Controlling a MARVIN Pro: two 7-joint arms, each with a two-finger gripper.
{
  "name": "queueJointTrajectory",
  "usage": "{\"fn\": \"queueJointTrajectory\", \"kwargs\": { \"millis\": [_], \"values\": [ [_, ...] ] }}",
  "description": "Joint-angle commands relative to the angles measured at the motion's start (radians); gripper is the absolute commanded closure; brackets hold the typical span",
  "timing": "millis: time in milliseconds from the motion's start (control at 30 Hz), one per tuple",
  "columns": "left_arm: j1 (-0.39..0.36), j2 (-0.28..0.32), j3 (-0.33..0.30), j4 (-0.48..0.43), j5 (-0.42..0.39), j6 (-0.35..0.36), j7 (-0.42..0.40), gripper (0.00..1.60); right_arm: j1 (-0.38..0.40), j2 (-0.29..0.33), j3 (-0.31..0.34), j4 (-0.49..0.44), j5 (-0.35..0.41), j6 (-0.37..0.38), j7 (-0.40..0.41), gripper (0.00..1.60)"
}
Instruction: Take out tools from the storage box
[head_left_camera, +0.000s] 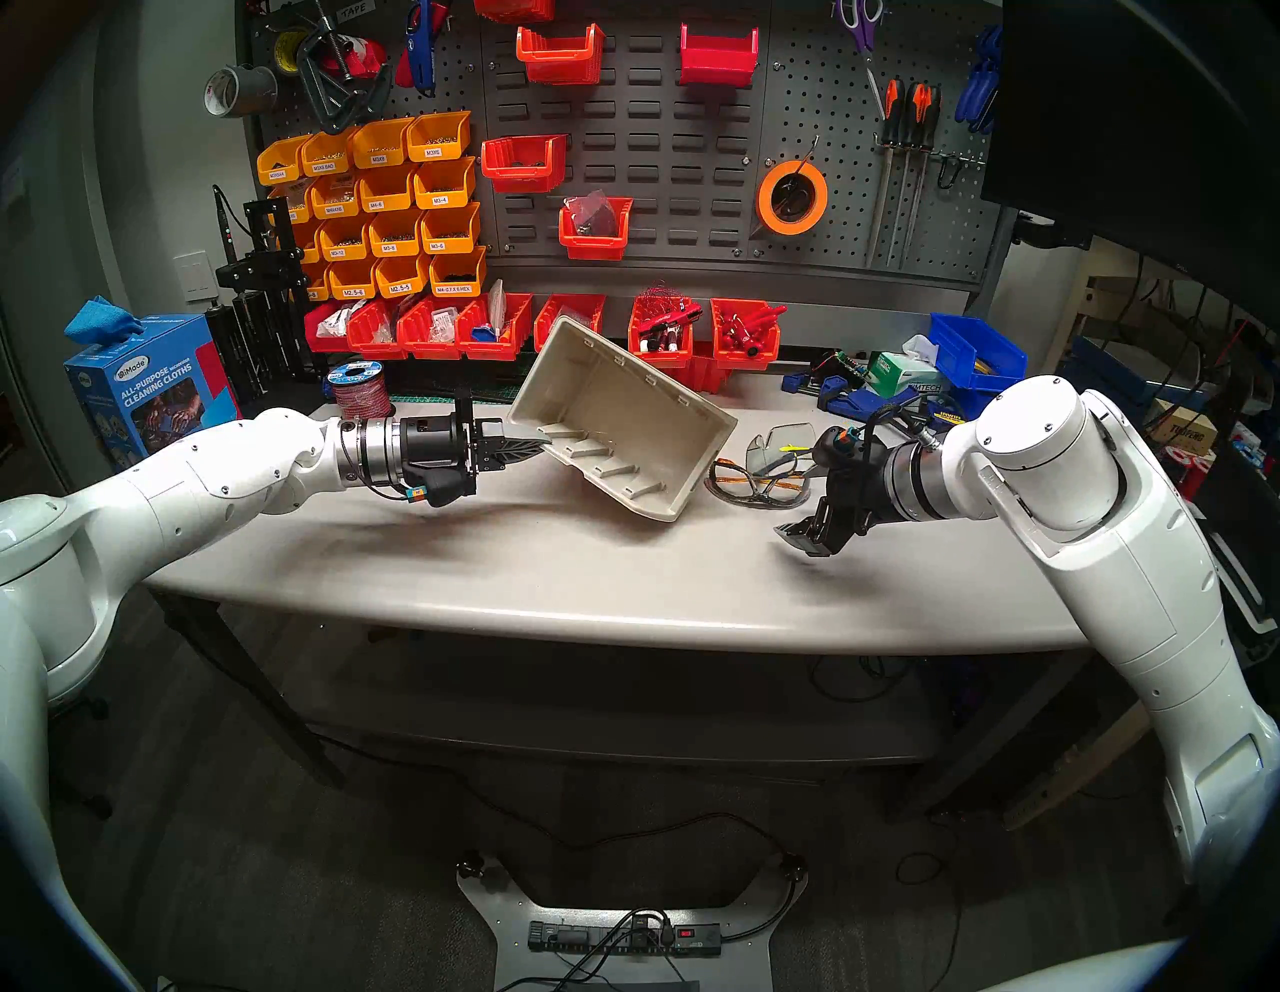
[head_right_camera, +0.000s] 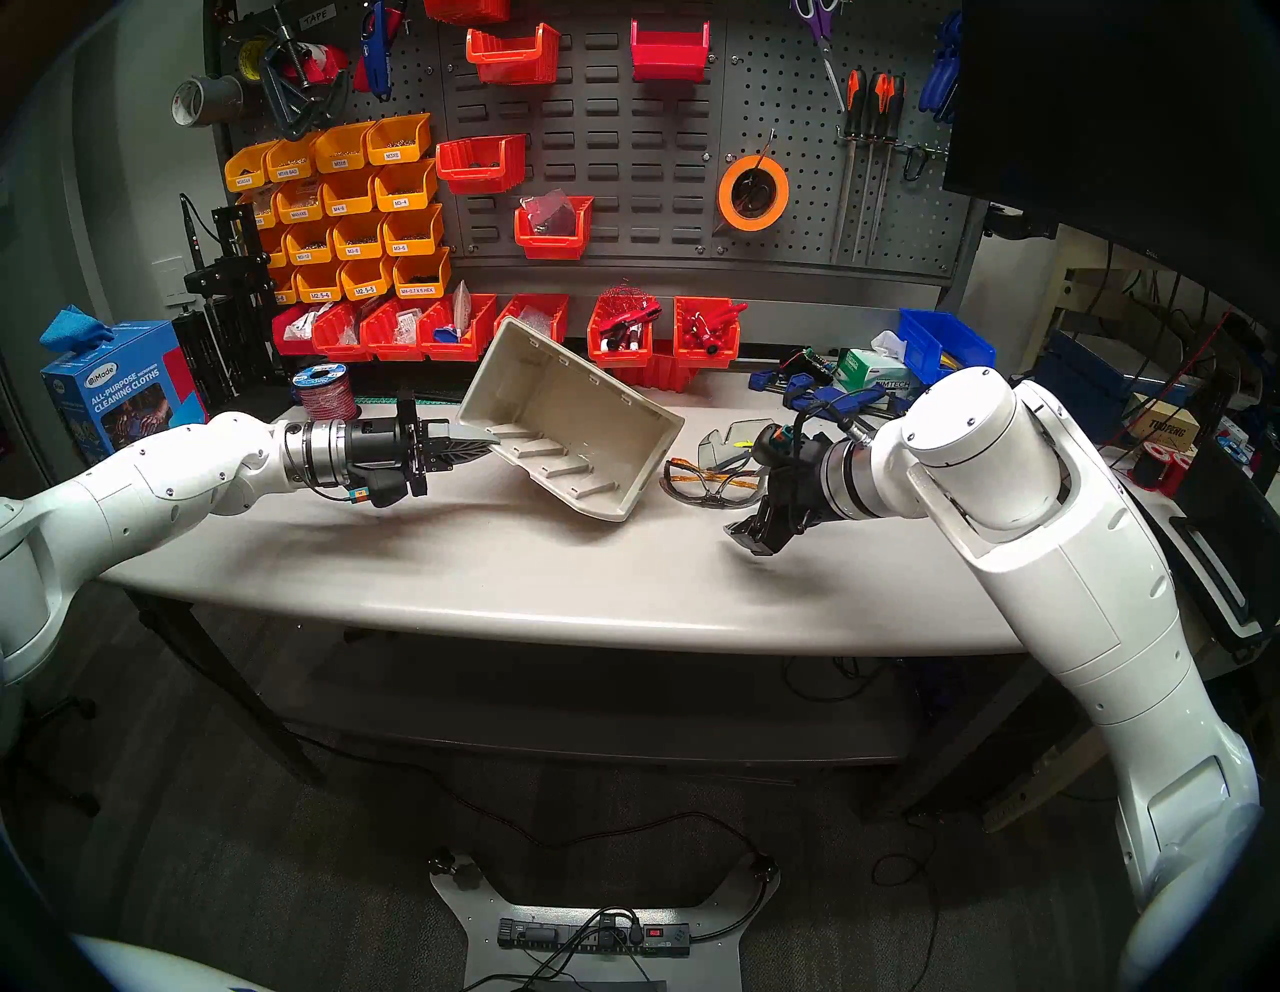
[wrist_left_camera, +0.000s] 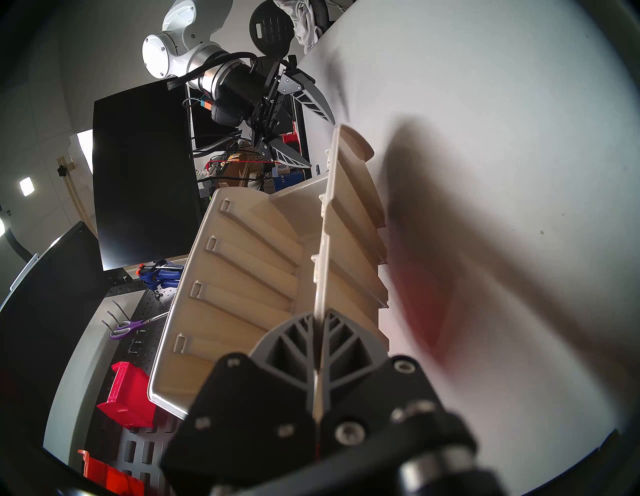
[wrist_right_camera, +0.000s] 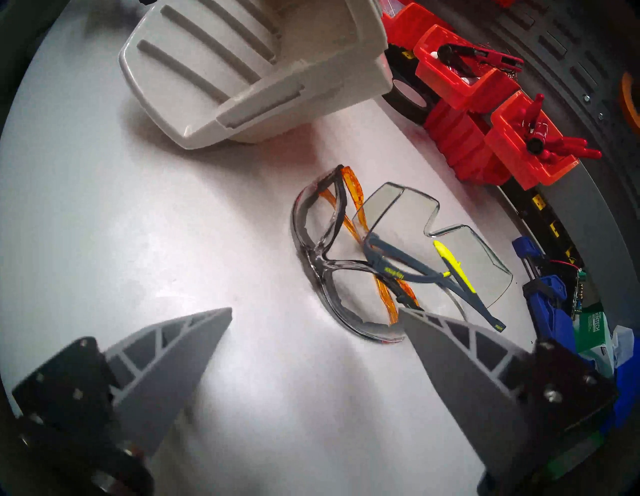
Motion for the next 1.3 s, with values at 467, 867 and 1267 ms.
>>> {"fn": "queueJointTrajectory", "kwargs": {
  "millis": [467,867,1267],
  "values": [
    [-0.028,-0.002,-0.005,0.002,-0.008,0.002,0.09,1.6,-0.068,-0.007,0.049,-0.056,-0.005,-0.039,-0.059,0.0],
    [-0.022,-0.001,-0.048,0.002,-0.057,0.002,0.079,1.6,-0.096,-0.026,0.074,-0.06,-0.002,-0.078,-0.091,0.0],
    [-0.151,0.074,-0.124,-0.03,0.038,0.002,0.004,1.6,-0.105,-0.035,0.086,-0.034,0.016,-0.123,-0.089,0.0]
  ]
}}
